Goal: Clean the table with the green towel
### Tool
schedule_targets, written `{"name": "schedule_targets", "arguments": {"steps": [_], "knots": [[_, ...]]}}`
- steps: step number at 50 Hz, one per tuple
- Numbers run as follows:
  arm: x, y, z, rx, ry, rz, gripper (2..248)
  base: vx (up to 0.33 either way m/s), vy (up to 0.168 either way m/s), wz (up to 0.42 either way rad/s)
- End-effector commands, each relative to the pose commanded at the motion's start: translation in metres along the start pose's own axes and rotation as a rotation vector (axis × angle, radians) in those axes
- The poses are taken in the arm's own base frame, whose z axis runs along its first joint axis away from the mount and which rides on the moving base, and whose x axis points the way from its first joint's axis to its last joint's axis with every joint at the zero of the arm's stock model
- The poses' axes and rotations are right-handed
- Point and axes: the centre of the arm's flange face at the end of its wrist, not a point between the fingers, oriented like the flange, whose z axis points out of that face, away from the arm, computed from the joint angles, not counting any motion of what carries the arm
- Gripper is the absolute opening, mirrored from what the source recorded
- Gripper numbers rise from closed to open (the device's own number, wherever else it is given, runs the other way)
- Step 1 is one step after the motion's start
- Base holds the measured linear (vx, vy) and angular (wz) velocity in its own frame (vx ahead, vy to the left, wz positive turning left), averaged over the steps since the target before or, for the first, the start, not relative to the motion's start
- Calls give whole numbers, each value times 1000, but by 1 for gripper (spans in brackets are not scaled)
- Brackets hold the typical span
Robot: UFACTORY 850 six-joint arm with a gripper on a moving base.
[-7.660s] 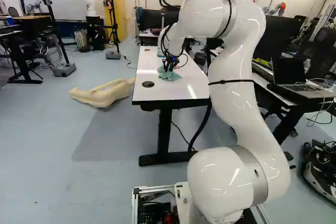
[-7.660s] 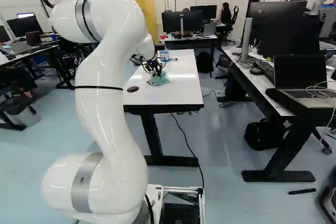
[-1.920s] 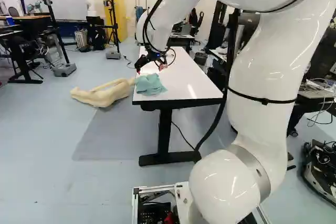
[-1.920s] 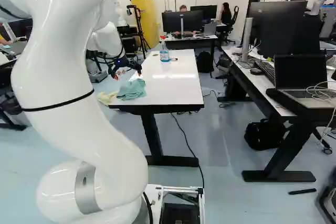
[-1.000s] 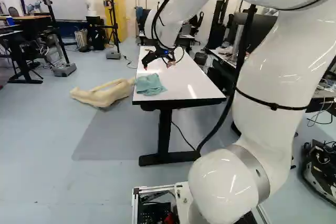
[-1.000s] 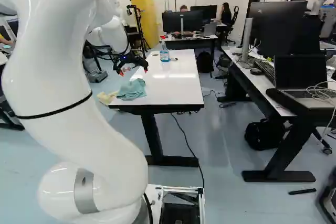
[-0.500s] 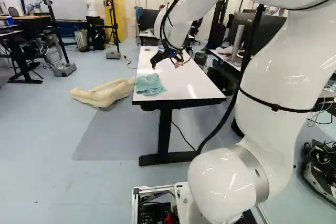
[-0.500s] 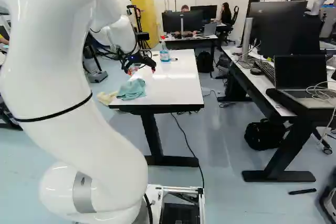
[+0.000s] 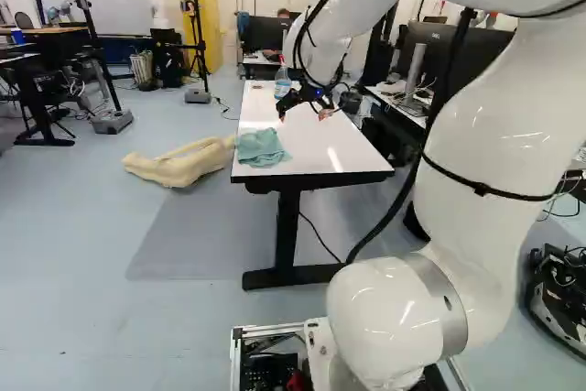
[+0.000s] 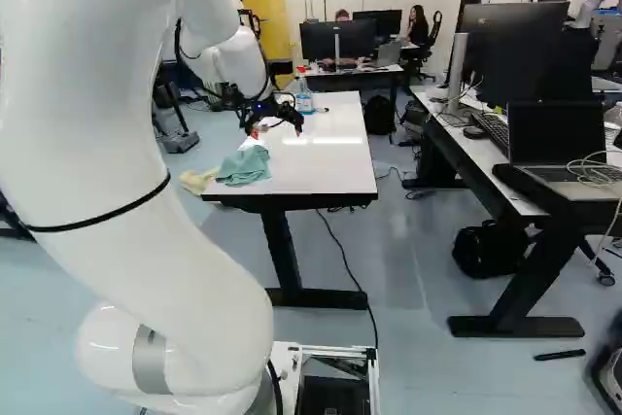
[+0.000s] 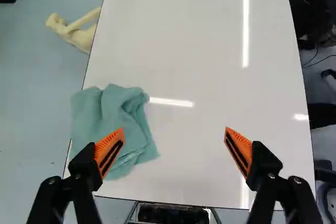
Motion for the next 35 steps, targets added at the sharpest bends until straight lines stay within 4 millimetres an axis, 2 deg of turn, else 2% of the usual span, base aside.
{"name": "schedule_targets", "arguments": {"steps": [35], "knots": [[-24,59,-15,-66,-4,102,247,0,0,0]]}}
